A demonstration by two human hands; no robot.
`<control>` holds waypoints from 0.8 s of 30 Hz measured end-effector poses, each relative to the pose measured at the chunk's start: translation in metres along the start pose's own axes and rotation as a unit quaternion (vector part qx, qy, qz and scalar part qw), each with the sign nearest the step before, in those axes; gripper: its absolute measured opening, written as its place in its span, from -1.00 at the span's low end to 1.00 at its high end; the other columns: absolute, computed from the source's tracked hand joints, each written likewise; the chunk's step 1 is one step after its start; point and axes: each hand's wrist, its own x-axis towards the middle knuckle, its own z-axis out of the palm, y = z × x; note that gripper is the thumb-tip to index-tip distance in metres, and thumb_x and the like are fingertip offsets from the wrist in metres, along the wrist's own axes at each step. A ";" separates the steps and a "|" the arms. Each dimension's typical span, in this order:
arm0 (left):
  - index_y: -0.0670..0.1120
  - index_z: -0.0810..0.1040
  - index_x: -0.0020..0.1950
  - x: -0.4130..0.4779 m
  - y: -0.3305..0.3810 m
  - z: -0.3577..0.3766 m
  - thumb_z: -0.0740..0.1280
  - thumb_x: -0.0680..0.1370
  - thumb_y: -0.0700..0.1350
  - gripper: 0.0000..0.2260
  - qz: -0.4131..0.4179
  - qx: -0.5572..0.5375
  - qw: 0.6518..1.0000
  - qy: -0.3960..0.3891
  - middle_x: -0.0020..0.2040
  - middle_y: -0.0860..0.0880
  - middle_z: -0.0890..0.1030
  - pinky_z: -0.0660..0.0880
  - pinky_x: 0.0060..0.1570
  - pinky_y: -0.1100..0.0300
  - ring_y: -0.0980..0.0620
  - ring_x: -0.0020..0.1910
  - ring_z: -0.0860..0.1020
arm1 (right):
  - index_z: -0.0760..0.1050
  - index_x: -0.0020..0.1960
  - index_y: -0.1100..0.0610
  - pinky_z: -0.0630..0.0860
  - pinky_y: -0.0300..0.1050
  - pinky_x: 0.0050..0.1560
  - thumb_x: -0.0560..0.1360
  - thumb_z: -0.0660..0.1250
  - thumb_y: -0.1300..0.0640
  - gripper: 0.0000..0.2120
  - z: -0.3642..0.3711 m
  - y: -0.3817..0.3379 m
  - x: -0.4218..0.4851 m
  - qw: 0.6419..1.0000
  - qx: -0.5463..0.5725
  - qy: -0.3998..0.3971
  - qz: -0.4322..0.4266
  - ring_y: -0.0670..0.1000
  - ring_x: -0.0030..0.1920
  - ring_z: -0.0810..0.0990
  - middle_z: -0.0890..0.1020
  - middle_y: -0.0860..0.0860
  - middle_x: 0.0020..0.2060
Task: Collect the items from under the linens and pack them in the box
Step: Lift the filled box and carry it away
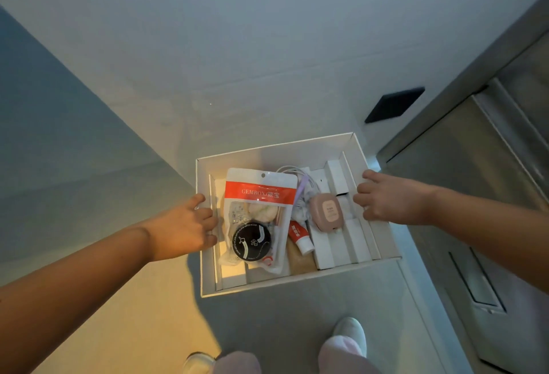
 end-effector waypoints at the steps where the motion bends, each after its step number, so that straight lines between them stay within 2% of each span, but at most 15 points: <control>1: 0.00 0.62 -0.27 -0.011 -0.004 -0.019 0.66 0.00 -0.13 -0.61 0.001 0.000 1.000 0.005 -0.29 -0.03 0.60 0.57 -0.10 -0.05 -0.01 -0.27 0.60 | 0.51 0.10 0.12 0.16 0.14 0.30 0.48 0.22 0.35 -0.74 -0.015 0.004 -0.013 1.000 0.008 -0.014 -0.004 0.15 0.05 0.40 0.47 0.11 0.01; 5: 0.00 0.60 -0.33 -0.053 -0.023 -0.099 0.65 0.00 -0.13 -0.66 0.010 -0.003 0.999 0.031 -0.32 -0.01 0.59 0.57 -0.11 -0.04 0.01 -0.31 0.59 | 0.48 0.15 0.13 0.14 0.15 0.33 0.48 0.26 0.33 -0.73 -0.081 0.026 -0.067 1.000 0.008 -0.014 -0.002 0.17 0.11 0.39 0.46 0.12 0.06; 9: 0.01 0.60 -0.31 -0.097 -0.044 -0.179 0.63 0.06 -0.14 -0.69 0.021 0.016 0.999 0.035 -0.32 0.00 0.58 0.56 -0.08 -0.03 0.03 -0.31 0.59 | 0.47 0.16 0.09 0.14 0.13 0.33 0.50 0.26 0.28 -0.74 -0.151 0.046 -0.123 1.000 0.003 -0.022 -0.008 0.15 0.15 0.38 0.45 0.10 0.10; 12: 0.01 0.60 -0.31 -0.129 -0.055 -0.231 0.61 0.12 -0.14 -0.74 0.030 0.035 0.998 0.042 -0.32 0.01 0.58 0.56 -0.06 0.00 0.03 -0.31 0.59 | 0.58 -0.06 -0.01 0.39 0.04 0.19 0.36 0.43 0.21 -0.80 -0.201 0.056 -0.167 0.997 -0.032 0.074 -0.009 0.07 -0.03 0.52 0.55 0.02 -0.09; 13: 0.01 0.60 -0.30 -0.139 -0.058 -0.246 0.60 0.14 -0.14 -0.75 0.034 0.045 0.998 0.041 -0.31 0.02 0.59 0.55 -0.04 -0.01 0.03 -0.30 0.59 | 0.59 -0.10 -0.03 0.43 0.04 0.16 0.33 0.45 0.20 -0.80 -0.217 0.057 -0.181 0.996 -0.031 0.083 0.002 0.06 -0.07 0.54 0.56 0.00 -0.12; 14: 0.01 0.60 -0.29 -0.149 -0.060 -0.261 0.59 0.16 -0.14 -0.77 0.035 0.055 0.997 0.040 -0.30 0.02 0.59 0.55 -0.03 -0.02 0.04 -0.28 0.59 | 0.57 -0.05 -0.02 0.39 0.07 0.20 0.37 0.40 0.22 -0.80 -0.231 0.058 -0.194 0.998 -0.029 0.063 0.006 0.08 -0.03 0.52 0.55 0.02 -0.08; 16: 0.02 0.60 -0.27 -0.167 -0.065 -0.287 0.57 0.20 -0.14 -0.79 0.036 0.072 0.996 0.046 -0.28 0.02 0.60 0.53 0.00 -0.06 0.04 -0.25 0.60 | 0.48 0.13 0.03 0.17 0.14 0.32 0.50 0.21 0.26 -0.74 -0.252 0.057 -0.214 1.000 -0.023 0.006 0.011 0.14 0.13 0.40 0.46 0.07 0.10; 18: 0.02 0.61 -0.23 -0.182 -0.068 -0.309 0.57 0.22 -0.13 -0.79 0.037 0.079 0.995 0.055 -0.25 0.02 0.62 0.52 0.02 -0.11 0.04 -0.21 0.61 | 0.44 0.18 0.03 0.06 0.12 0.35 0.53 0.16 0.26 -0.73 -0.279 0.056 -0.237 0.999 -0.022 -0.026 0.019 0.14 0.20 0.34 0.41 0.07 0.17; 20: 0.03 0.63 -0.20 -0.195 -0.069 -0.329 0.59 0.21 -0.12 -0.76 0.037 0.085 0.993 0.067 -0.22 0.02 0.64 0.51 0.03 -0.13 0.04 -0.16 0.62 | 0.47 0.12 -0.02 0.12 0.07 0.34 0.52 0.22 0.23 -0.76 -0.302 0.052 -0.261 1.000 -0.019 -0.004 0.018 0.12 0.19 0.39 0.45 0.04 0.15; 22: 0.02 0.63 -0.20 -0.208 -0.069 -0.348 0.59 0.20 -0.11 -0.75 0.039 0.085 0.992 0.082 -0.21 0.02 0.65 0.51 0.02 -0.14 0.03 -0.15 0.63 | 0.55 -0.05 -0.07 0.32 0.00 0.26 0.43 0.37 0.16 -0.84 -0.326 0.050 -0.282 0.997 -0.040 0.056 0.029 0.04 0.05 0.51 0.54 -0.04 0.00; 24: 0.02 0.63 -0.21 -0.219 -0.071 -0.365 0.58 0.20 -0.11 -0.77 0.042 0.092 0.990 0.095 -0.22 0.02 0.65 0.52 0.00 -0.13 0.03 -0.16 0.63 | 0.54 -0.02 -0.06 0.30 0.00 0.27 0.48 0.33 0.14 -0.87 -0.343 0.048 -0.298 0.997 -0.039 0.045 0.040 0.04 0.08 0.49 0.54 -0.04 0.01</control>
